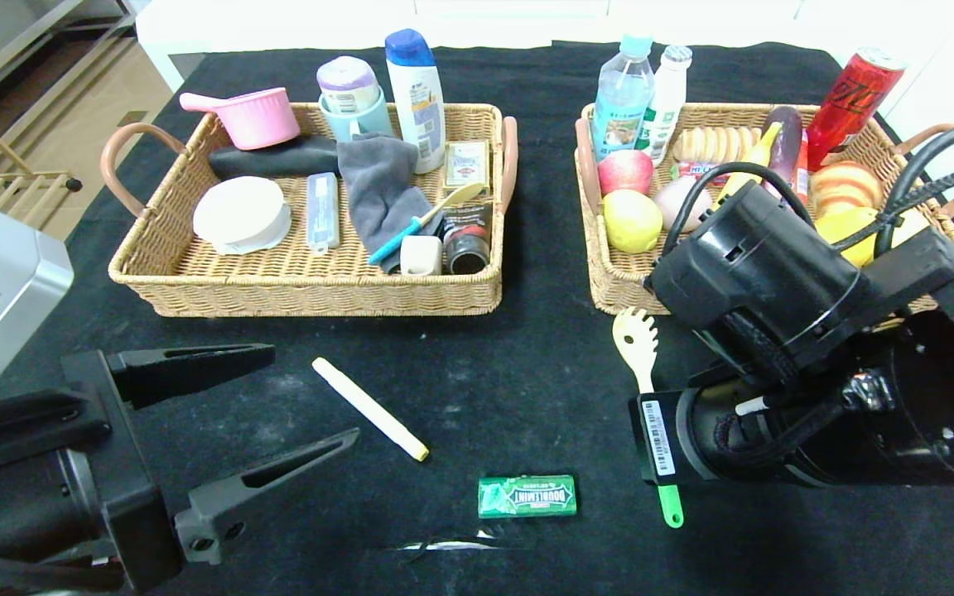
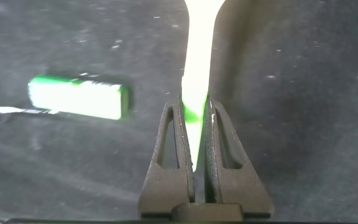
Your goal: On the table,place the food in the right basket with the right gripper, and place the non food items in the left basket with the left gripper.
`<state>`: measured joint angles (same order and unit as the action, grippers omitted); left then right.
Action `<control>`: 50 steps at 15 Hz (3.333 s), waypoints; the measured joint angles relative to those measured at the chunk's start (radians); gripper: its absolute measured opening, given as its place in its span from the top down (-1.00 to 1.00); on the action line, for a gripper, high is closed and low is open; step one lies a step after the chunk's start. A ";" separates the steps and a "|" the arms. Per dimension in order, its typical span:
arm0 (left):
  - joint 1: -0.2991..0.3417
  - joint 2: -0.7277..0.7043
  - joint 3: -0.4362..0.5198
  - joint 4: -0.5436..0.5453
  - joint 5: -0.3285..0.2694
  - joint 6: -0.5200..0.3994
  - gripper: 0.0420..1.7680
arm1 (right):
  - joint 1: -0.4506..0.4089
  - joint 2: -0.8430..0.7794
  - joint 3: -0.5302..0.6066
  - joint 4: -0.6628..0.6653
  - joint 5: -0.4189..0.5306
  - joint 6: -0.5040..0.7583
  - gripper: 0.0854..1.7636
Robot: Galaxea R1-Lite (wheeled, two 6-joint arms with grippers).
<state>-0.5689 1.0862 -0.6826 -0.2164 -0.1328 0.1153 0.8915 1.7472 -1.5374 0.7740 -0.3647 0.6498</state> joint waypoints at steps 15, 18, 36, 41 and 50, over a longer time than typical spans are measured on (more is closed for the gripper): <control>0.000 0.011 0.001 0.000 0.001 -0.001 -0.94 | 0.103 0.102 -0.166 -0.007 -0.010 -0.038 0.83; 0.000 0.014 0.000 -0.003 0.002 -0.001 -0.94 | 0.083 0.174 -0.268 -0.009 -0.042 -0.047 0.83; 0.059 0.014 -0.022 -0.007 0.014 -0.001 -0.94 | 0.005 0.333 -0.350 -0.170 -0.061 -0.053 0.83; 0.058 0.011 -0.023 -0.007 0.014 -0.001 -0.94 | 0.007 0.340 -0.361 -0.172 -0.064 -0.050 0.83; 0.058 -0.003 -0.024 -0.007 0.015 -0.001 -0.94 | 0.020 0.294 -0.353 -0.161 -0.088 -0.097 -0.34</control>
<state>-0.5109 1.0832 -0.7062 -0.2236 -0.1177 0.1145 0.9115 2.0417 -1.8906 0.6134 -0.4530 0.5532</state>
